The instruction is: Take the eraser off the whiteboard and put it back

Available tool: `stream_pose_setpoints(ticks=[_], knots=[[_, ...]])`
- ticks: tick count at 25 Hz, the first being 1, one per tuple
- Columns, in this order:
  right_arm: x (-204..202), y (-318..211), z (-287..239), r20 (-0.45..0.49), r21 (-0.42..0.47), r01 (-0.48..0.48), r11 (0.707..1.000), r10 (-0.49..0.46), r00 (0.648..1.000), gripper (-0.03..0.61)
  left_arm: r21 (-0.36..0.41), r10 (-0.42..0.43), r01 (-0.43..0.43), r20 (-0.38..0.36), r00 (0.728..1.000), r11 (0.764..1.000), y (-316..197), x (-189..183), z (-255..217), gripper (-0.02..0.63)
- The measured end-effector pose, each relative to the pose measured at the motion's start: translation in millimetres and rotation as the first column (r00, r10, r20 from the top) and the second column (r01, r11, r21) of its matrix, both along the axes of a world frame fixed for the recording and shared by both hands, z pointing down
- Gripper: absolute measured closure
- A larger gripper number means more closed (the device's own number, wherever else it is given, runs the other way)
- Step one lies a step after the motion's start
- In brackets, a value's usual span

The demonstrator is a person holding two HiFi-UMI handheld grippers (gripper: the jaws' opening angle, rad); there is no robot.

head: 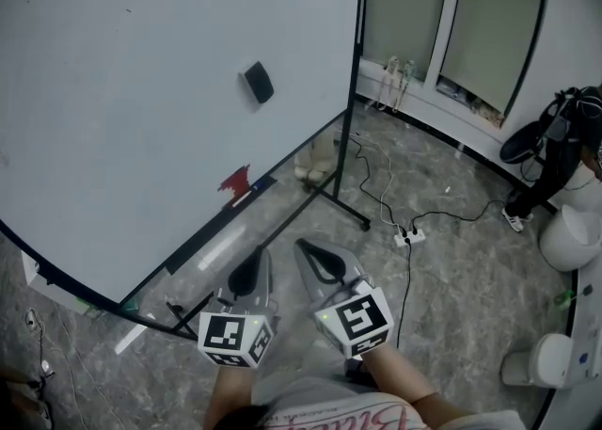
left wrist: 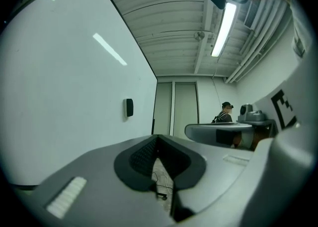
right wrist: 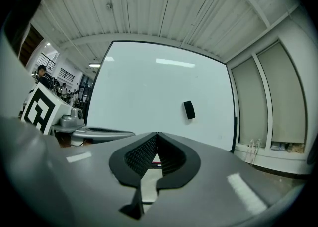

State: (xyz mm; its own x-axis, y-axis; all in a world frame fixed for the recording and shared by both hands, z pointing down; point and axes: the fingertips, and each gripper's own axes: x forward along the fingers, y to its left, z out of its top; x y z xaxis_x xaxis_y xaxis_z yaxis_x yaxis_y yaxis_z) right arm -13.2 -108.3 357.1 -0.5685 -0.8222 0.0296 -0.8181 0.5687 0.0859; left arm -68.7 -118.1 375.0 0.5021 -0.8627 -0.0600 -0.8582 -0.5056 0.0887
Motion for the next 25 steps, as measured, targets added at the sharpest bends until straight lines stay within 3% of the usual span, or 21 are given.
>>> stream_pose_setpoints(ticks=[7, 9, 13, 15, 25], knots=[[-0.4, -63.4, -19.5, 0.009, 0.051, 0.007, 0.999, -0.007, 1.0, 0.575, -0.013, -0.008, 0.008, -0.001, 1.0, 1.0, -45.0, -0.6, 3.0, 0.615], [-2.6, -87.1, -22.8, -0.007, 0.047, 0.019, 0.999, -0.019, 1.0, 0.517, -0.012, -0.024, 0.024, 0.0, 1.0, 1.0, -62.6, -4.5, 2.0, 0.615], [-12.7, -140.9, -37.8, -0.014, 0.081, 0.074, 0.994, -0.073, 0.997, 0.488, 0.001, -0.06, 0.06, 0.006, 0.998, 0.998, -101.0, -11.2, -4.5, 0.615], [-16.8, -169.2, -43.4, -0.029, 0.085, 0.091, 0.992, -0.089, 0.996, 0.425, 0.01, -0.081, 0.081, 0.001, 0.997, 0.997, -120.9, -14.0, -8.0, 0.615], [-34.9, -292.4, -68.5, -0.107, 0.104, 0.142, 0.984, -0.131, 0.986, 0.331, 0.029, -0.19, 0.191, -0.031, 0.981, 0.981, -203.3, -30.4, -20.3, 0.615]])
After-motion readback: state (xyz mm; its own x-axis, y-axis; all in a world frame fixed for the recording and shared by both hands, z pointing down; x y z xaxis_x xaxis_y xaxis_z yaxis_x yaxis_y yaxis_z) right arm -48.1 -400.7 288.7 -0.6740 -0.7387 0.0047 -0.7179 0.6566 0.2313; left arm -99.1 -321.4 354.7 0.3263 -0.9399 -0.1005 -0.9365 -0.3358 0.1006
